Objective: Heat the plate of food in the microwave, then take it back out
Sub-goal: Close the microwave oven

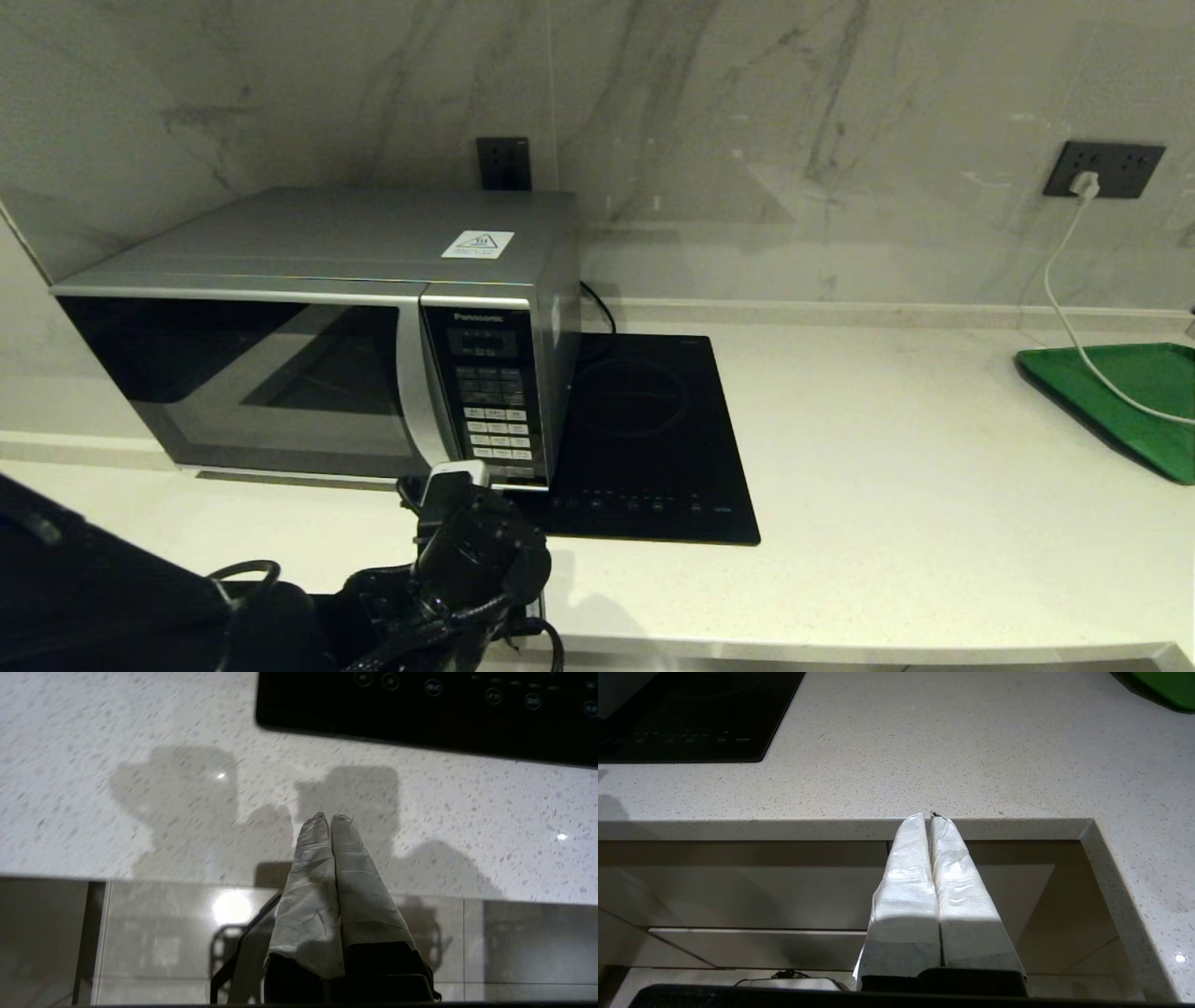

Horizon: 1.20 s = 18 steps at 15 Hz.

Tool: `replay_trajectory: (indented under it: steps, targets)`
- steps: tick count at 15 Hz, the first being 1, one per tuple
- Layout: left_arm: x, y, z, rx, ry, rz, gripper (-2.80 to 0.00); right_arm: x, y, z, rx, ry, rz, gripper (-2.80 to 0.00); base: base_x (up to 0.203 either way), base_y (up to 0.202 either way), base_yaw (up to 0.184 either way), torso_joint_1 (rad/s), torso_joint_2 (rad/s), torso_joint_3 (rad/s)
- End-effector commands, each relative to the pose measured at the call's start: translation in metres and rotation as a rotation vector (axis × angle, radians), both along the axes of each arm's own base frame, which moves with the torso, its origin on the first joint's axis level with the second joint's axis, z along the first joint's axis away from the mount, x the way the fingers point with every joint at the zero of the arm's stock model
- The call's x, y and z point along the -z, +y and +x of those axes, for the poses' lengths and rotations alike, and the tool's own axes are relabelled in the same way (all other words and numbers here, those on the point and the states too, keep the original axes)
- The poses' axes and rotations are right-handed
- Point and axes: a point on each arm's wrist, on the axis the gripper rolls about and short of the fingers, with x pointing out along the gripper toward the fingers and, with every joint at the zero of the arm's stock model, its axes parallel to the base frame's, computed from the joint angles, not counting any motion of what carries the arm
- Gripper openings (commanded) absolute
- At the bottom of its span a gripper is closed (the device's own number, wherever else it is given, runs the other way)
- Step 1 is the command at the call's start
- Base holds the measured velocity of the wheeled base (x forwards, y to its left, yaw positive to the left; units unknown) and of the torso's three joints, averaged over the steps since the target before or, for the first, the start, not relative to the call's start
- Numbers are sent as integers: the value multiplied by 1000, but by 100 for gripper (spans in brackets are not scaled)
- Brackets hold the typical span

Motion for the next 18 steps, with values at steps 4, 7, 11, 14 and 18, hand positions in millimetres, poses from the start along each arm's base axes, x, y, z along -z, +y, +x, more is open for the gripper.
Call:
replay_trajectory:
  steps: [4,7,11,14,18]
  targets:
    - [39,-12,42,17,-84,72,-280,0,0,0,0,1,0,-280,0,0,0,0,0,0]
    - [34,-9,54,5,-120,78,-280,0,0,0,0,1,0,-280,0,0,0,0,0,0]
    - [29,-7,65,-7,-143,87,-280,0,0,0,0,1,0,-280,0,0,0,0,0,0]
    - [21,-6,75,-8,-174,103,-280,0,0,0,0,1,0,-280,0,0,0,0,0,0]
    - [21,-9,86,-3,-187,122,-280,0,0,0,0,2,0,-280,0,0,0,0,0,0]
